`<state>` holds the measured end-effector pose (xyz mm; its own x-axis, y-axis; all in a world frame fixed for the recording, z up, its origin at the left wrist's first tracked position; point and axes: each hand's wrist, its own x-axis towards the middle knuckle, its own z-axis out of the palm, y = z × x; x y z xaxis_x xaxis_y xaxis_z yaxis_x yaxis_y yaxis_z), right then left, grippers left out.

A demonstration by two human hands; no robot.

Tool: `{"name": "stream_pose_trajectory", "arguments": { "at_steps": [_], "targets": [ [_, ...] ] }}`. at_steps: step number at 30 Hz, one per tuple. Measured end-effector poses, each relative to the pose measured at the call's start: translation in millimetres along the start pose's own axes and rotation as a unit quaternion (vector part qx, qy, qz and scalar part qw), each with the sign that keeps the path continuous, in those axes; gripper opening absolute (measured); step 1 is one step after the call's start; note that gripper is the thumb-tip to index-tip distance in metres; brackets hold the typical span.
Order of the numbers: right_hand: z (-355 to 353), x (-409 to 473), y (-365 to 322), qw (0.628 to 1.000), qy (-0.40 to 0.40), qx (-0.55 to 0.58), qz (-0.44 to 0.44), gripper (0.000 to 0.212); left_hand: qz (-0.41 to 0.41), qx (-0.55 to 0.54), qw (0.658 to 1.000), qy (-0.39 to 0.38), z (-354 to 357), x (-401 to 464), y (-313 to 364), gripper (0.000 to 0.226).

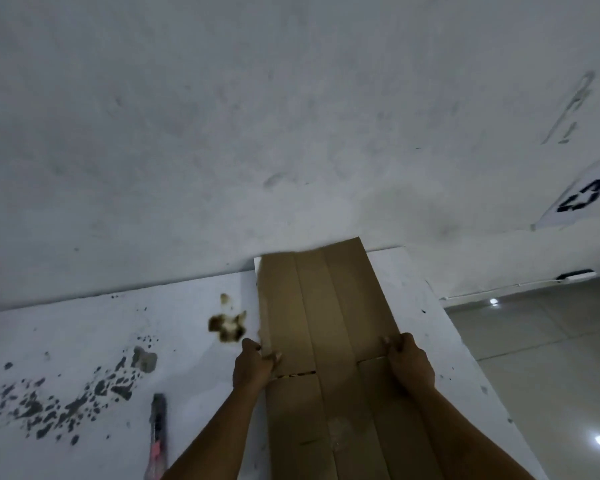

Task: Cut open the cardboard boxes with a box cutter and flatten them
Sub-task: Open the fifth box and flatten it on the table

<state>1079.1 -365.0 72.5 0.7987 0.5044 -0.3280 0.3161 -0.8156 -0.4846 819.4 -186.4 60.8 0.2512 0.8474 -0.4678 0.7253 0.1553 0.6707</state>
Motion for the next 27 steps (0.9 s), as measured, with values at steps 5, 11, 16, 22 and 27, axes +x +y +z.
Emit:
{"name": "stream_pose_trajectory", "arguments": {
  "at_steps": [5,11,16,22,27],
  "targets": [
    [1.2,30.6,9.8,0.999,-0.014,0.028,-0.036,0.039,-0.019,0.003,0.999,0.05,19.1,-2.1,11.6,0.047],
    [9.6,47.0,25.4,0.997,-0.023,-0.036,-0.064,0.043,-0.042,-0.015,0.995,0.088,37.8,-7.0,3.6,0.051],
    [11.8,51.5,30.1,0.989,0.018,-0.115,-0.093,0.049,-0.048,-0.023,0.993,0.101,48.9,-16.2,12.2,0.051],
    [25.8,57.2,25.2,0.994,-0.045,-0.08,-0.067,0.05,-0.088,-0.003,0.99,0.109,57.3,-15.6,17.9,0.052],
    [17.6,71.0,17.1,0.996,-0.08,-0.034,0.029,0.07,-0.186,-0.107,0.976,0.047,47.9,4.4,8.4,0.092]
  ]
}}
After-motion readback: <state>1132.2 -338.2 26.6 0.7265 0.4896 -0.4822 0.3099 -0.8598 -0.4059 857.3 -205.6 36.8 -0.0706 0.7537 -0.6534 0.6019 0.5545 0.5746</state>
